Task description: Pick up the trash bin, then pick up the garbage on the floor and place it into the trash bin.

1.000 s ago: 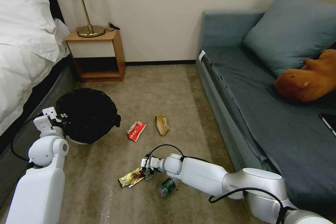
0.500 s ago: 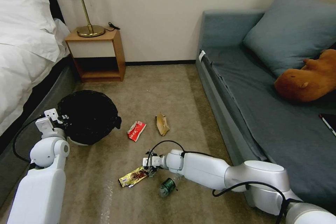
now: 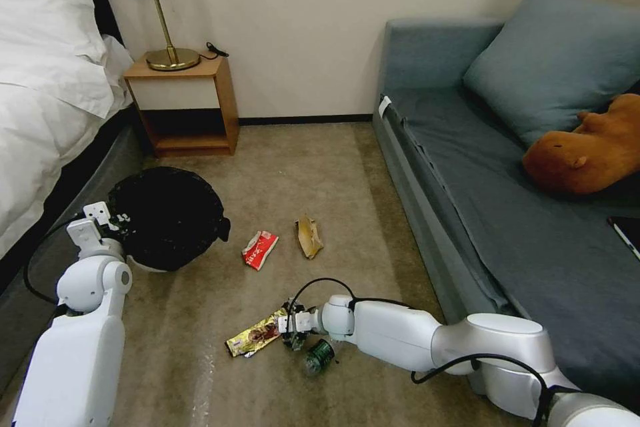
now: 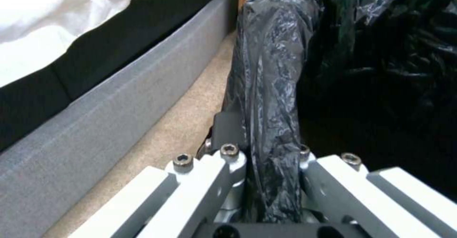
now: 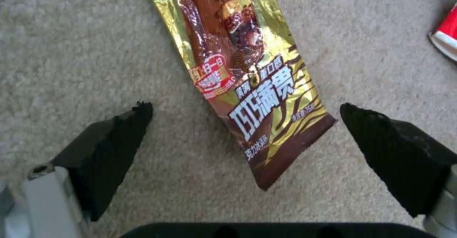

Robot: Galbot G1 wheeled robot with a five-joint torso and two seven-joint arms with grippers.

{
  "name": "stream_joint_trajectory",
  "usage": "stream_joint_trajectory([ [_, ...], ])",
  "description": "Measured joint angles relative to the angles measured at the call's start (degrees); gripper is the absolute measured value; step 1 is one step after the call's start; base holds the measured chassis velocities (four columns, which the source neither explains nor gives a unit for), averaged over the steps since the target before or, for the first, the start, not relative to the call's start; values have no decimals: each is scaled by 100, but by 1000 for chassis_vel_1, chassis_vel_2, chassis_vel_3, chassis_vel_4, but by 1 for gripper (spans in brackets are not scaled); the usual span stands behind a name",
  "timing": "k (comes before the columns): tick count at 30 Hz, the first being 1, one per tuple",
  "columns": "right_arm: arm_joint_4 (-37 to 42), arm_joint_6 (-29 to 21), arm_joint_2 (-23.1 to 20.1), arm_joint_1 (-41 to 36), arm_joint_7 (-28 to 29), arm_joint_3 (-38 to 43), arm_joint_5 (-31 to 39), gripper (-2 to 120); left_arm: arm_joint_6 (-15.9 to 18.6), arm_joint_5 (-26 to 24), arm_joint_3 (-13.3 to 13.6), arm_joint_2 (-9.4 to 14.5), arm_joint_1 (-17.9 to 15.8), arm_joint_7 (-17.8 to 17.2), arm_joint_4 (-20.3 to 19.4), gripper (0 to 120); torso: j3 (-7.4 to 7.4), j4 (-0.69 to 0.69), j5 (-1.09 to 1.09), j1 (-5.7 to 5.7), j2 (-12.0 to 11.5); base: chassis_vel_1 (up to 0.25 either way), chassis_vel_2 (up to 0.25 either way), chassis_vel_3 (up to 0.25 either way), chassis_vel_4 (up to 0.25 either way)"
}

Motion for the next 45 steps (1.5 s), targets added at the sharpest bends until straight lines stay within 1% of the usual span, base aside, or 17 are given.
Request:
stream_joint_trajectory([
  [10, -197, 38, 159, -90, 123, 75, 30, 100, 0, -2, 15, -71, 33, 1, -23, 3, -1, -5, -3, 0, 0, 0, 0, 0, 0],
  [16, -350, 58, 298, -67, 149, 71, 60, 100, -27, -2, 6, -101, 81, 10, -66, 3, 0, -2, -2, 0, 0, 0, 0, 0, 0],
  [17, -398, 74, 339, -64, 163, 72, 58, 100, -46, -3, 1, -104, 97, 27, -69, 3, 1, 2, 4, 0, 0, 0, 0, 0, 0],
  [18, -460, 103, 370, -60, 162, 75, 56, 100, -68, -2, -15, -106, 114, 25, -69, 3, 0, 3, 2, 0, -1, 0, 0, 0, 0],
  [23, -722, 245, 505, -44, 162, 83, 8, 99, -128, -3, -30, -130, 156, 39, -66, 3, 0, 2, 1, 0, -1, 0, 0, 0, 0],
  [27, -875, 312, 595, -41, 157, 111, -30, 92, -149, -4, -33, -155, 161, 53, -50, 3, 0, 1, 3, 0, -1, 0, 0, 0, 0],
  [29, -925, 329, 614, -43, 139, 118, -57, 81, -168, 0, -36, -172, 162, 54, -32, 3, 0, 1, -1, -1, 0, 0, 0, 0, 0],
  [30, -925, 329, 614, -43, 139, 118, -57, 81, -168, 0, -36, -172, 162, 54, -32, 3, 0, 1, -1, -1, 0, 0, 0, 0, 0],
  [35, -953, 356, 602, -61, 110, 131, -67, 70, -187, 7, -35, -193, 162, 62, -22, 3, -1, -1, 0, -1, 0, 0, 0, 0, 0],
  [37, -926, 361, 550, -52, 76, 144, -67, 59, -200, 21, -35, -204, 162, 62, -17, 3, 0, 3, 1, -1, 0, 0, 0, 0, 0],
  [38, -926, 361, 550, -52, 76, 144, -67, 59, -200, 21, -35, -204, 162, 62, -17, 3, 0, 3, 1, -1, 0, 0, 0, 0, 0],
  [40, -927, 350, 511, -5, 85, 185, -68, 51, -205, 26, -35, -217, 161, 63, -17, 3, 1, 6, 5, 0, -1, 0, 0, 0, 0],
  [41, -927, 350, 511, -5, 85, 185, -68, 51, -205, 26, -35, -217, 161, 63, -17, 3, 1, 6, 5, 0, -1, 0, 0, 0, 0],
  [42, -940, 348, 476, 11, 84, 206, -69, 46, -209, 32, -37, -225, 161, 60, -17, 3, 1, 3, -4, 0, -1, 0, 0, 0, 0],
  [43, -940, 348, 476, 11, 84, 206, -69, 46, -209, 32, -37, -225, 161, 60, -17, 3, 1, 3, -4, 0, -1, 0, 0, 0, 0],
  [44, -930, 347, 463, 12, 74, 220, -69, 37, -209, 34, -33, -239, 165, 61, -20, 3, 2, 3, 0, 0, -2, 0, 0, 0, 0],
  [45, -930, 347, 463, 12, 74, 220, -69, 37, -209, 34, -33, -239, 165, 61, -20, 3, 2, 3, 0, 0, -2, 0, 0, 0, 0],
])
